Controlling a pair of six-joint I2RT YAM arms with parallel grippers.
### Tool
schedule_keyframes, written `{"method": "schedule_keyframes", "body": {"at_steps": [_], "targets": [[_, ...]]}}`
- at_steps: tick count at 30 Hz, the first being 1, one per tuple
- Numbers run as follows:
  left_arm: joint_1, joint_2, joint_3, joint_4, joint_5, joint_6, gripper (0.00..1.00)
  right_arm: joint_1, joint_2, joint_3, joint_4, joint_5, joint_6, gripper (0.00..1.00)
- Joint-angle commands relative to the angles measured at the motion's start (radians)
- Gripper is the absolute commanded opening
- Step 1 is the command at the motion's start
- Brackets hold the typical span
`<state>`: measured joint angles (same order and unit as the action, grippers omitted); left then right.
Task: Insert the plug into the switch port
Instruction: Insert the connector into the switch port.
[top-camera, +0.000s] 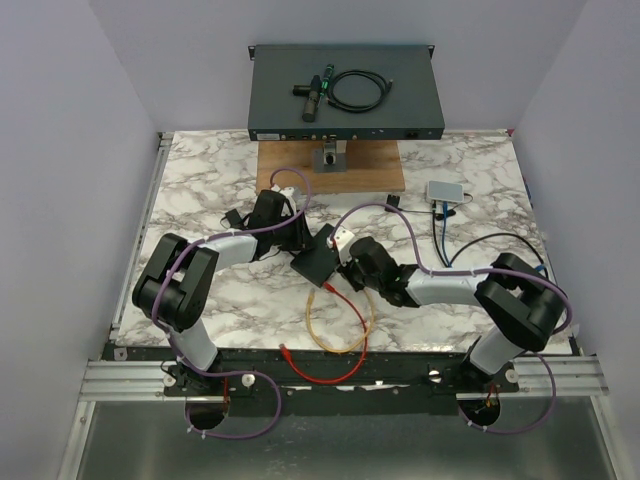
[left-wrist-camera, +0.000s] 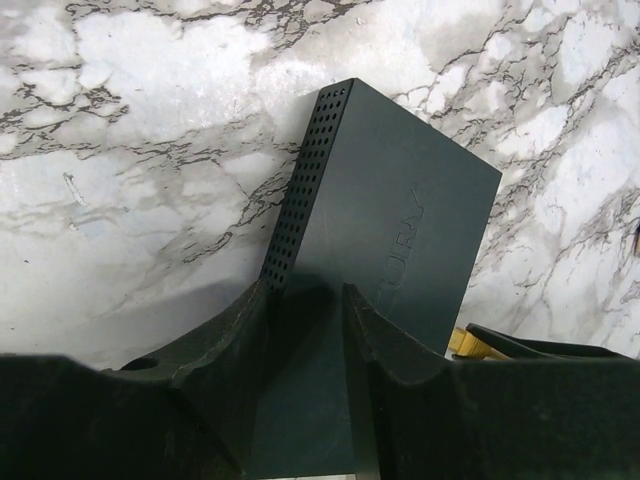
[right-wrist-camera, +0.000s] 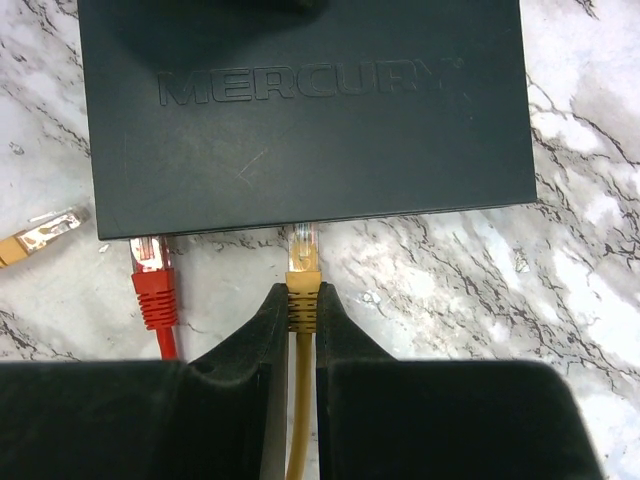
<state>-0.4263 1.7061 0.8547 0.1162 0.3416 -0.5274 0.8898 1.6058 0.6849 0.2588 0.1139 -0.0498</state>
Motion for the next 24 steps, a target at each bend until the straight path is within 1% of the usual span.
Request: {"method": "schedule_keyframes", "body": {"at_steps": [1,8,15,19,24], "targets": [[-0.015,0.018,0.012,0.004,0.095,-0.017,0.33,0.005,0.02,0.016,0.189,-0.05,0.024,0.01],[-0.017,0.025,-0.015,0.035,0.133,-0.047,0.32,0.005,0.051,-0.011,0.289,-0.032,0.042,0.01],[-0.017,0.034,-0.049,0.057,0.158,-0.063,0.3,0.005,0.036,-0.05,0.382,0.002,0.047,0.01],[-0.027,0.037,-0.058,0.062,0.164,-0.065,0.29,0.005,0.029,-0.047,0.398,0.036,0.088,0.01],[-0.051,0.034,-0.076,0.071,0.165,-0.069,0.27,0.005,0.029,-0.023,0.402,0.09,0.097,0.01]]}}
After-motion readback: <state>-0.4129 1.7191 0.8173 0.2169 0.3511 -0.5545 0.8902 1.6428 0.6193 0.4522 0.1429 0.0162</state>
